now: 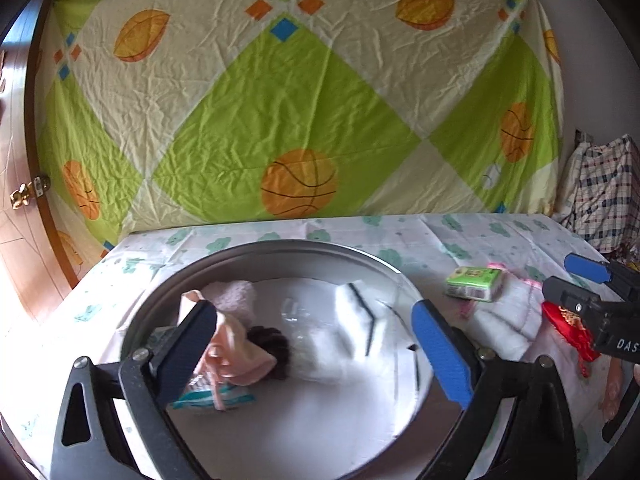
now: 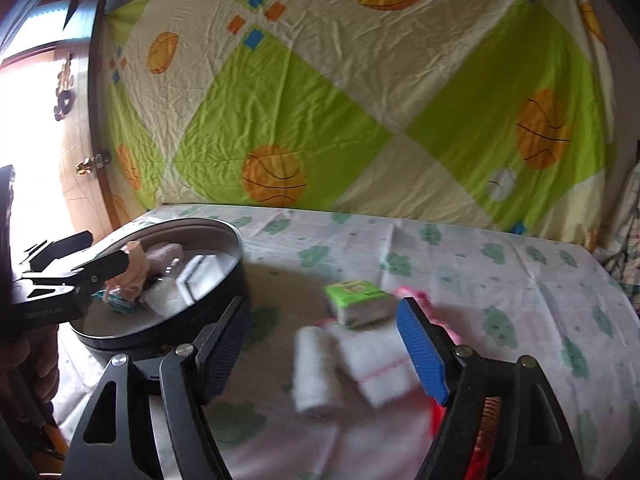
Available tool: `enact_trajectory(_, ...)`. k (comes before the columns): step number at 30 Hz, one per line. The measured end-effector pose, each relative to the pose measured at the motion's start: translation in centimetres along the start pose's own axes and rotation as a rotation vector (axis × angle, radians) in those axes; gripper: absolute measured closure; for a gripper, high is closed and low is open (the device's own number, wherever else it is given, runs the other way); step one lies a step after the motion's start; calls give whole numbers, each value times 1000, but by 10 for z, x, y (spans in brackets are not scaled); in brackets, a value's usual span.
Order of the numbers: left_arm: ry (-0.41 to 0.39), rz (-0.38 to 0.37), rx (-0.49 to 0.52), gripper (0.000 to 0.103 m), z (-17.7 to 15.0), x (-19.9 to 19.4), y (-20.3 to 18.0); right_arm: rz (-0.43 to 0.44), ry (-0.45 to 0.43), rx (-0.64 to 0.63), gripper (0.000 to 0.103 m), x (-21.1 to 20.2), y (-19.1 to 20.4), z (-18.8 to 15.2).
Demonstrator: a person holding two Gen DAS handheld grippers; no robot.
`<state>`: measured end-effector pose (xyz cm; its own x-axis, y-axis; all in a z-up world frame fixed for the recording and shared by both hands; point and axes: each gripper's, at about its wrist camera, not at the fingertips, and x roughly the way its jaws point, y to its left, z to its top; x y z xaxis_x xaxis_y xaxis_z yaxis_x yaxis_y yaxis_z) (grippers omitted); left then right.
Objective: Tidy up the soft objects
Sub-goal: 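Grasp the red brocade pouch with the right tool while the left tool grasps the rolled white towel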
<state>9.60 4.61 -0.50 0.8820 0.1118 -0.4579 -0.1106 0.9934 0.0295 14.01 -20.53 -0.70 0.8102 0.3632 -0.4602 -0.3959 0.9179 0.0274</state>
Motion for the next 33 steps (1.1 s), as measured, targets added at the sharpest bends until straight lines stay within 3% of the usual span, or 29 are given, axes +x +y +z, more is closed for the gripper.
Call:
enact_trajectory(9,74,-155,80,3,-11,9,-91,-134,67,135,25,-15,-79,-30)
enact_trajectory(19,208,-223,131,3,-20,39,-150,-143,139,140,25,-6,-85,-41)
enact_trajectory(22,270,-236,121,3,-23,53,-156,-138,212,139,25,7,-86,-44)
enact_trajectory(28,316,-236,117,3,-26,67,-163,-142,329,167,26,28,-92,-52)
enact_trajectory(30,320,-230,119,3,-27,70,-164,-125,353,186,37,31,-96,-54)
enact_trajectory(31,324,-231,121,3,-27,72,-164,-122,361,195,50,32,-98,-55)
enact_trajectory(33,333,-230,126,3,-29,76,-167,-125,362,200,57,32,-98,-56)
